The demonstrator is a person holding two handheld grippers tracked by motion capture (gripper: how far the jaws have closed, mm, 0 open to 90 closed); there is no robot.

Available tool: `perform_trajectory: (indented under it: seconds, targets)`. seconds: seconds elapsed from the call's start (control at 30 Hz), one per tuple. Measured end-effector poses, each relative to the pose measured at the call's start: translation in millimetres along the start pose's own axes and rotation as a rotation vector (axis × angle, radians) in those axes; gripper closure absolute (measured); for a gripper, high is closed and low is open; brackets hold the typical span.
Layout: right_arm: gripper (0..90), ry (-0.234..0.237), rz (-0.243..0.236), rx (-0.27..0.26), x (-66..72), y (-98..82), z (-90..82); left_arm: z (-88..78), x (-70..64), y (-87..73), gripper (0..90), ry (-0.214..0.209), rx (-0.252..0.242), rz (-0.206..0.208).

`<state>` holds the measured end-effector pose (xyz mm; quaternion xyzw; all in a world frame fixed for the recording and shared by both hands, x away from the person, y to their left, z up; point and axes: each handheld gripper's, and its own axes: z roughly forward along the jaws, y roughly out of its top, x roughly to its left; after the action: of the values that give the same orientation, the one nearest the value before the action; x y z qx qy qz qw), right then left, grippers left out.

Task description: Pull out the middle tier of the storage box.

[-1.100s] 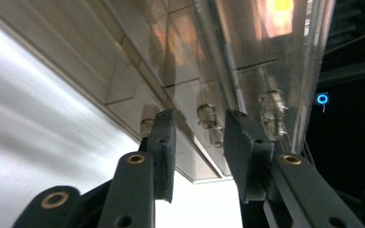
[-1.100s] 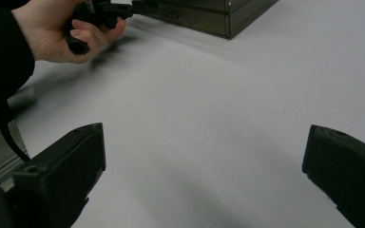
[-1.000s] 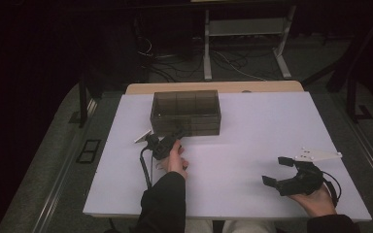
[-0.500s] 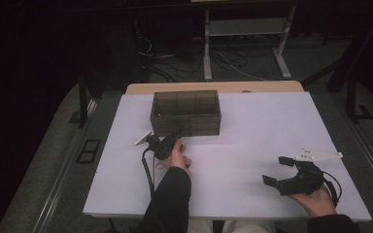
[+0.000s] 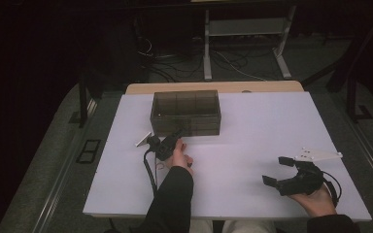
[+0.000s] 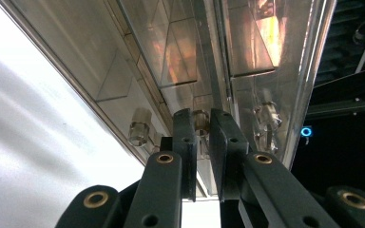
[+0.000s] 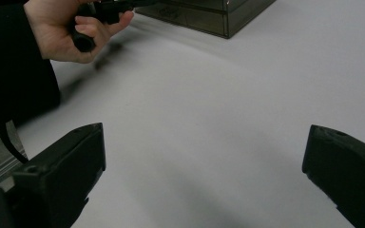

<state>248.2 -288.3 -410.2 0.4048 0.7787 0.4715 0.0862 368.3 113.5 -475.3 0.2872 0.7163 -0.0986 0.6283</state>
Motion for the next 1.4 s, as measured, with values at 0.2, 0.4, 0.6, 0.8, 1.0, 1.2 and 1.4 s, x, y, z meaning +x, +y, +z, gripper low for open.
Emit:
perform_trajectory:
  seconds: [0.2, 0.4, 0.6, 0.8, 1.0, 1.2, 1.4]
  targets:
    - [0.0, -0.006, 0.000, -0.006, -0.4, 0.0, -0.6, -1.3, -2.3, -0.7, 80.6, 0.013, 0.000, 0.014]
    - [0.0, -0.008, 0.002, -0.012, 0.7, 0.0, -1.5, -5.5, -2.9, -3.5, 80.6, 0.018, -0.002, 0.012]
    - [0.0, -0.010, -0.002, -0.017, -0.2, 0.3, -1.4, -6.5, -2.0, -4.9, 80.6, 0.014, -0.008, 0.017]
    - [0.0, -0.011, -0.005, -0.017, -0.6, 0.3, -1.3, -9.2, -2.5, -6.4, 80.6, 0.018, -0.007, 0.024]
    - [0.0, -0.013, -0.003, -0.015, -0.1, 0.5, -1.3, -12.6, -2.6, -9.2, 80.5, 0.019, -0.014, 0.044]
    - [0.0, -0.011, 0.000, -0.015, -0.1, 1.2, -0.7, -14.7, -3.1, -9.7, 80.5, 0.025, -0.010, 0.037]
    - [0.0, -0.009, -0.007, -0.017, -0.5, 1.8, -0.2, -17.6, -3.7, -11.3, 80.5, 0.022, -0.012, 0.043]
